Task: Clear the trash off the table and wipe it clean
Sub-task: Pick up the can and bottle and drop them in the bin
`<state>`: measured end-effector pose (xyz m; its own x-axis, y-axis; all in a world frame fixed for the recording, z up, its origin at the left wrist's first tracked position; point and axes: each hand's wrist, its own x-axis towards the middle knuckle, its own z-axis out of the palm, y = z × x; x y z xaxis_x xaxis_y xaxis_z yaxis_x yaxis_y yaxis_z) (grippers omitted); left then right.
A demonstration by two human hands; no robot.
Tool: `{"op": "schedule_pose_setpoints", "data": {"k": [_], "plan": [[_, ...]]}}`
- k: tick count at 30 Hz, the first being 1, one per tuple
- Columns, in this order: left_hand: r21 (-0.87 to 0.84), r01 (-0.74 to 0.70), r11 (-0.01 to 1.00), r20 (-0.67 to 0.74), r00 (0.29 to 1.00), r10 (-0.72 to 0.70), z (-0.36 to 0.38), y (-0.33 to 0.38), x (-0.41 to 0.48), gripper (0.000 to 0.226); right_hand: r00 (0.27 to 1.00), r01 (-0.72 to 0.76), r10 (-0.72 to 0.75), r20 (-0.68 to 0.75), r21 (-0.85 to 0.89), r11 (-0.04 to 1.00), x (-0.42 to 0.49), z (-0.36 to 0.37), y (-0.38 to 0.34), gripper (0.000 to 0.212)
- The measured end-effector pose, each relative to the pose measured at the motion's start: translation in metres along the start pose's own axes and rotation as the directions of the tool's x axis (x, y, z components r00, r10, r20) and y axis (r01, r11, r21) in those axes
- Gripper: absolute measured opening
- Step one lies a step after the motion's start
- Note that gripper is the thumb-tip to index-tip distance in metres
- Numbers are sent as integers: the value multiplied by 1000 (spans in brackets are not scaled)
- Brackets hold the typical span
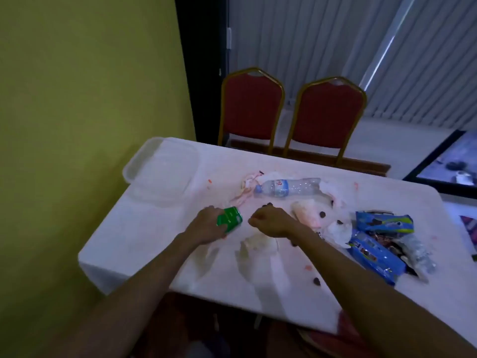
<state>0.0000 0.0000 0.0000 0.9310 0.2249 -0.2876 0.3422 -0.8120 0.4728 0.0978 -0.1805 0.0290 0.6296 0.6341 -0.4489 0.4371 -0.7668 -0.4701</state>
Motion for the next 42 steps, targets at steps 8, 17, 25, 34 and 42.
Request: {"op": "schedule_pose_setpoints", "data": {"k": [8, 17, 25, 34, 42], "plan": [[195, 17, 981, 73, 997, -32, 21, -32, 37, 68, 982, -180, 183, -38, 79, 981, 25, -5, 4, 41], [257, 35, 966, 51, 998, -49, 37, -46, 53, 72, 908, -310, 377, -180, 315, 897, 41, -49, 41, 32], [285, 80, 955, -15, 997, -79, 30, -41, 62, 43, 881, -335, 429, -201, 376, 864, 63, -66, 56, 49], [21, 200, 980, -17, 980, -200, -10, -37, 73, 19, 920, -348, 334, -204, -39, 937, 101, -84, 84, 42], [-265, 371, 890, 58, 927, -370, -23, -41, 61, 15, 949, -293, 251, -193, -233, 928, 145, -74, 106, 52]]}}
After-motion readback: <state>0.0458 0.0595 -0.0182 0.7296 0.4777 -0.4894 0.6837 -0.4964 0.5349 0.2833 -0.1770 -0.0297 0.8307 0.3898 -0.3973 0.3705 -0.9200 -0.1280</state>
